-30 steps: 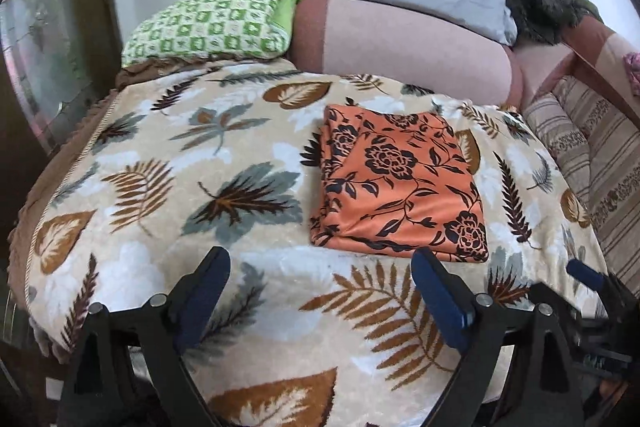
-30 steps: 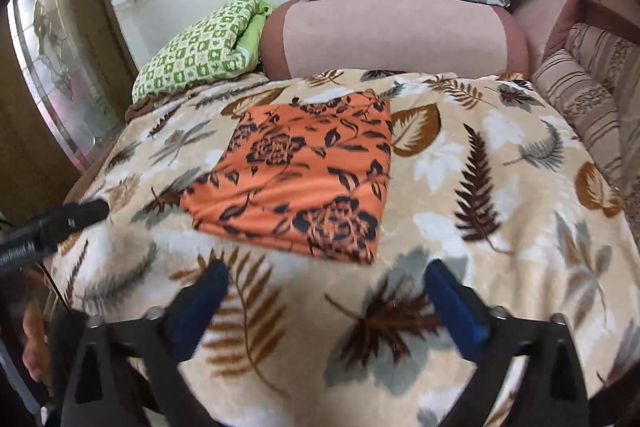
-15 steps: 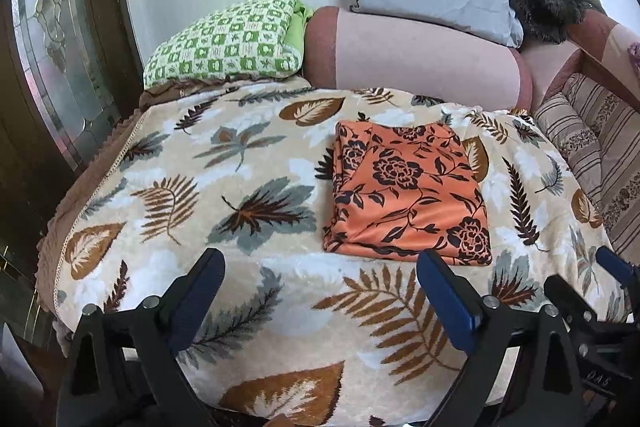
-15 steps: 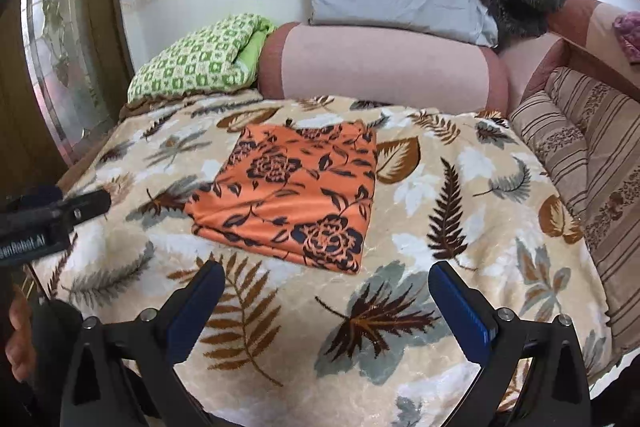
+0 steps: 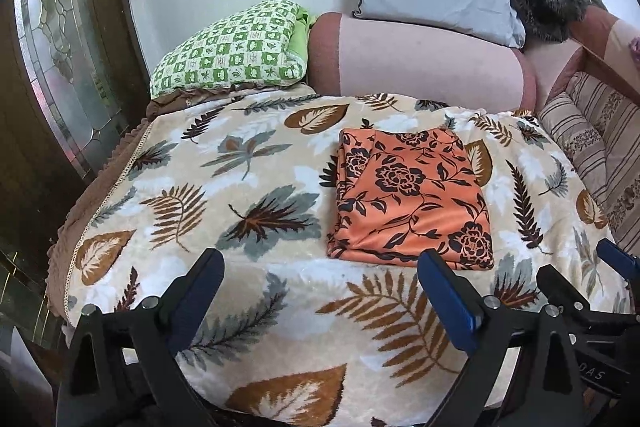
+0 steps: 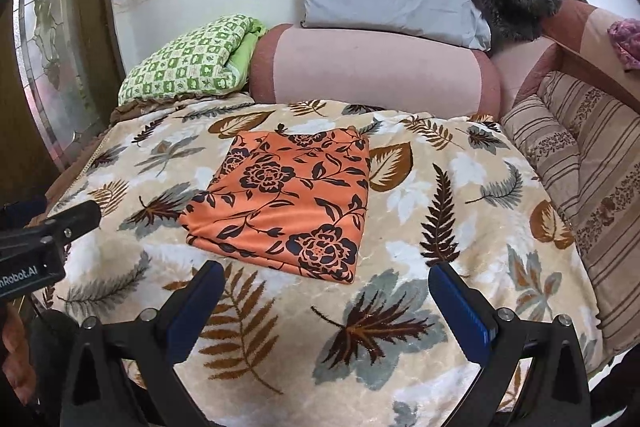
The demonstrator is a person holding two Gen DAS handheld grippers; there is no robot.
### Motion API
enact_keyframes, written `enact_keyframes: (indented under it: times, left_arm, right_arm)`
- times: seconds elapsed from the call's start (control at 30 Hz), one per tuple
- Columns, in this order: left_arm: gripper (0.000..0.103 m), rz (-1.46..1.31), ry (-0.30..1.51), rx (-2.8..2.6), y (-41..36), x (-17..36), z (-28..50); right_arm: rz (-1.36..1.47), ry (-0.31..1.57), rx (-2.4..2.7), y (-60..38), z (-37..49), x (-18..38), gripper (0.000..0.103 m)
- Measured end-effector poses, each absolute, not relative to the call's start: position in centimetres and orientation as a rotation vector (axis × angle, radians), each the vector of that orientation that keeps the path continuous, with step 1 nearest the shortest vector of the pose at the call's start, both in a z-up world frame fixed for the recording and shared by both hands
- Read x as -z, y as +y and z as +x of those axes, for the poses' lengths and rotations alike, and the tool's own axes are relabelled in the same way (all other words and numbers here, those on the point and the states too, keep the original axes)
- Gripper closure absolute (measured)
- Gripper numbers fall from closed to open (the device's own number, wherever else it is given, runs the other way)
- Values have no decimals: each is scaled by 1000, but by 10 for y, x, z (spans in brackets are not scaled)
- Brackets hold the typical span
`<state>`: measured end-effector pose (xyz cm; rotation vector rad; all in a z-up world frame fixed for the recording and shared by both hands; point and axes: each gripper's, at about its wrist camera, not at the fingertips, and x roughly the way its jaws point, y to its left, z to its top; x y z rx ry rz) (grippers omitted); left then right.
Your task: Fold small clothes
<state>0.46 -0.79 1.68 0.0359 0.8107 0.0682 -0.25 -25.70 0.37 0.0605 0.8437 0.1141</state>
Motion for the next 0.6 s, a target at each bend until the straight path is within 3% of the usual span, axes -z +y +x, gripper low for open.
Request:
enact_keyframes:
  times: [0.6]
  left_arm:
    - [5,38,792,-13,-15,-23,19]
  right_arm:
    - [49,828,-107,-261,15,-8,0]
